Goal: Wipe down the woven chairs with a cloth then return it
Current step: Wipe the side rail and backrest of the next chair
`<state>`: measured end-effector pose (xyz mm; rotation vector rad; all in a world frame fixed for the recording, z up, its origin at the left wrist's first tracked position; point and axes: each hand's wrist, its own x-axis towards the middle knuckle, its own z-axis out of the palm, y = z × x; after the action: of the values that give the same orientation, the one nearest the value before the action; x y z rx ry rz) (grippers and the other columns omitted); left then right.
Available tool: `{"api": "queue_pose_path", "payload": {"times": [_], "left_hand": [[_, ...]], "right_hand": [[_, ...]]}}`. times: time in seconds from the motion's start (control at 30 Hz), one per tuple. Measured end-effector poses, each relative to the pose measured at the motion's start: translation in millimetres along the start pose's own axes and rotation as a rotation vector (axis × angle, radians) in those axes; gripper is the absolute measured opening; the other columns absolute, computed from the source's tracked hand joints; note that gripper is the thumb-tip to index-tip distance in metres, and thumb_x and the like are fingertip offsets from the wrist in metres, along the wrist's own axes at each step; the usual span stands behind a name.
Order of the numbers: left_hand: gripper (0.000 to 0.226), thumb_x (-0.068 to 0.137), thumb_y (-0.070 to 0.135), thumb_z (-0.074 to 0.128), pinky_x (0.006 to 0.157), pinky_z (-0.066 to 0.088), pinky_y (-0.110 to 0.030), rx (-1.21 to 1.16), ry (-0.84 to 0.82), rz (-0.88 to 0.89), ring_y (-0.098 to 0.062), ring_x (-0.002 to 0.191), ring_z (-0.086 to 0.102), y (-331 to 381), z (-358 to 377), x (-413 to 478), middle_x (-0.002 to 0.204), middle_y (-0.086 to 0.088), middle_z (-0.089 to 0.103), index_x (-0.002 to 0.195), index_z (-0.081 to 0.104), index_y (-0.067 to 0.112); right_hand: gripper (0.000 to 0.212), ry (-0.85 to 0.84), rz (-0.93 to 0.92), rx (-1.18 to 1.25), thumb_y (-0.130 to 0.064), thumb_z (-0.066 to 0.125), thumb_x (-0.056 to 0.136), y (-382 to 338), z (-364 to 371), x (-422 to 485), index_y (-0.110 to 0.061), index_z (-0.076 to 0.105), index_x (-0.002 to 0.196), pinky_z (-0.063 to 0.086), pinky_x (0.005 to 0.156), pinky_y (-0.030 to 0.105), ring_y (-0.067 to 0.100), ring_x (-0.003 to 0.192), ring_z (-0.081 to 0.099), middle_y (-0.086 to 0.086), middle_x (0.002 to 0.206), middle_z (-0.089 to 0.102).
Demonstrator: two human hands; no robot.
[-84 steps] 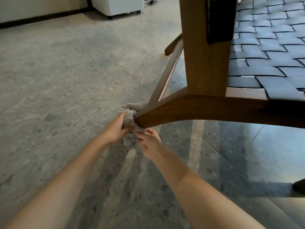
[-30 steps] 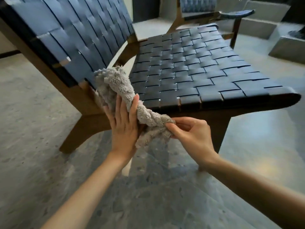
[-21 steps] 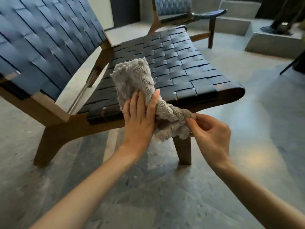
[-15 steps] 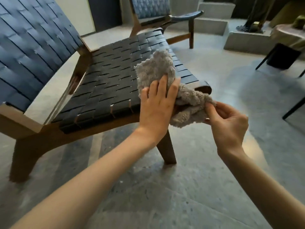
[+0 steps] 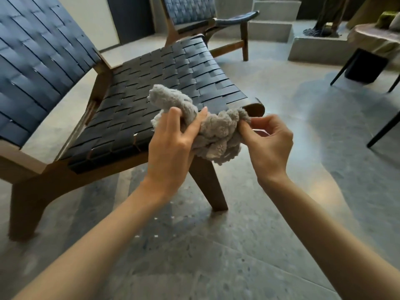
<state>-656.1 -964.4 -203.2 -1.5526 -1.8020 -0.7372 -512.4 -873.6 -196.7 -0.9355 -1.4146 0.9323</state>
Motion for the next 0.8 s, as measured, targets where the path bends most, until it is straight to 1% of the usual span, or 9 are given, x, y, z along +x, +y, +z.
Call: {"api": "queue_pose_path", "payload": {"times": [0.1,0.2,0.27,0.33,0.4,0.47,0.63,0.73,0.8], "left_hand": [[0.058,0.081,0.016,0.068,0.057,0.043,-0.026,0.073,-0.035,0.100,-0.020,0.085,0.039,-9.6,-6.7,-32.0,0.101,-0.008,0.033,0.136,0.051,0.010],[0.068,0.073,0.019,0.078,0.058,0.049,-0.031,0.060,-0.171,0.028,-0.025,0.085,0.049,-17.9,-4.5,-73.6,0.105,-0.012,0.041,0.136,0.051,0.009],[0.063,0.074,0.020,0.078,0.068,0.054,-0.033,-0.073,-0.214,-0.156,-0.027,0.088,0.060,-18.3,0.0,-95.2,0.112,-0.015,0.053,0.132,0.055,0.011],[0.048,0.082,0.023,0.071,0.080,0.052,-0.024,-0.358,-0.226,-0.481,-0.017,0.097,0.061,-11.9,2.8,-101.9,0.115,-0.005,0.060,0.127,0.059,0.014],[0.041,0.086,0.024,0.066,0.082,0.048,-0.010,-0.623,-0.188,-0.799,-0.008,0.101,0.060,-6.3,10.9,-99.5,0.113,0.009,0.061,0.126,0.059,0.017],[0.039,0.088,0.019,0.065,0.082,0.048,-0.008,-0.767,-0.122,-0.968,-0.007,0.105,0.060,-2.2,21.5,-91.6,0.113,0.012,0.059,0.127,0.058,0.018],[0.043,0.091,0.016,0.059,0.092,0.049,-0.021,-1.237,-0.170,-1.030,-0.005,0.113,0.057,9.2,28.7,-71.2,0.124,0.009,0.059,0.131,0.049,0.027],[0.057,0.082,0.033,0.070,0.095,0.050,-0.026,-1.259,-0.182,-1.064,-0.008,0.113,0.058,10.9,31.6,-61.9,0.125,0.005,0.060,0.133,0.048,0.023],[0.054,0.081,0.031,0.069,0.094,0.051,-0.028,-1.187,-0.154,-1.072,-0.010,0.112,0.059,11.0,36.2,-55.4,0.123,0.003,0.061,0.130,0.051,0.019]], "right_hand": [[0.013,-0.114,0.062,-0.036,-0.021,0.078,0.079,12.4,2.2,-11.5,-0.019,0.066,0.078,0.060,0.070,0.039,0.008,0.071,0.068,-0.007,0.078,0.069],[0.010,-0.232,0.089,-0.135,-0.030,0.079,0.077,26.8,3.0,-26.0,-0.027,0.068,0.077,0.059,0.072,0.040,0.007,0.077,0.068,-0.013,0.076,0.069],[0.010,-0.253,0.078,-0.190,-0.034,0.078,0.077,33.4,3.6,-32.3,-0.032,0.069,0.081,0.058,0.077,0.035,0.002,0.080,0.066,-0.019,0.079,0.068],[0.013,-0.226,0.081,-0.197,-0.035,0.077,0.078,37.7,6.9,-35.0,-0.035,0.066,0.084,0.058,0.077,0.029,-0.001,0.081,0.065,-0.023,0.080,0.065],[0.016,-0.190,0.094,-0.173,-0.031,0.077,0.079,40.2,13.9,-36.9,-0.032,0.063,0.089,0.056,0.073,0.021,-0.003,0.079,0.063,-0.024,0.082,0.061],[0.020,-0.145,0.112,-0.122,-0.026,0.077,0.080,40.6,23.5,-40.3,-0.027,0.061,0.093,0.054,0.072,0.016,-0.004,0.078,0.061,-0.023,0.085,0.060],[0.024,-0.032,0.145,0.150,-0.014,0.073,0.084,42.3,43.3,-53.3,-0.018,0.061,0.104,0.052,0.077,0.010,-0.002,0.090,0.065,-0.014,0.098,0.064],[0.030,-0.139,0.142,0.219,-0.013,0.065,0.090,48.4,49.5,-57.9,-0.013,0.060,0.120,0.052,0.086,0.015,0.000,0.101,0.064,-0.011,0.109,0.064],[0.030,-0.207,0.095,0.208,-0.013,0.060,0.094,54.0,49.6,-56.2,-0.013,0.060,0.124,0.053,0.090,0.022,0.003,0.105,0.064,-0.007,0.112,0.067]]}}
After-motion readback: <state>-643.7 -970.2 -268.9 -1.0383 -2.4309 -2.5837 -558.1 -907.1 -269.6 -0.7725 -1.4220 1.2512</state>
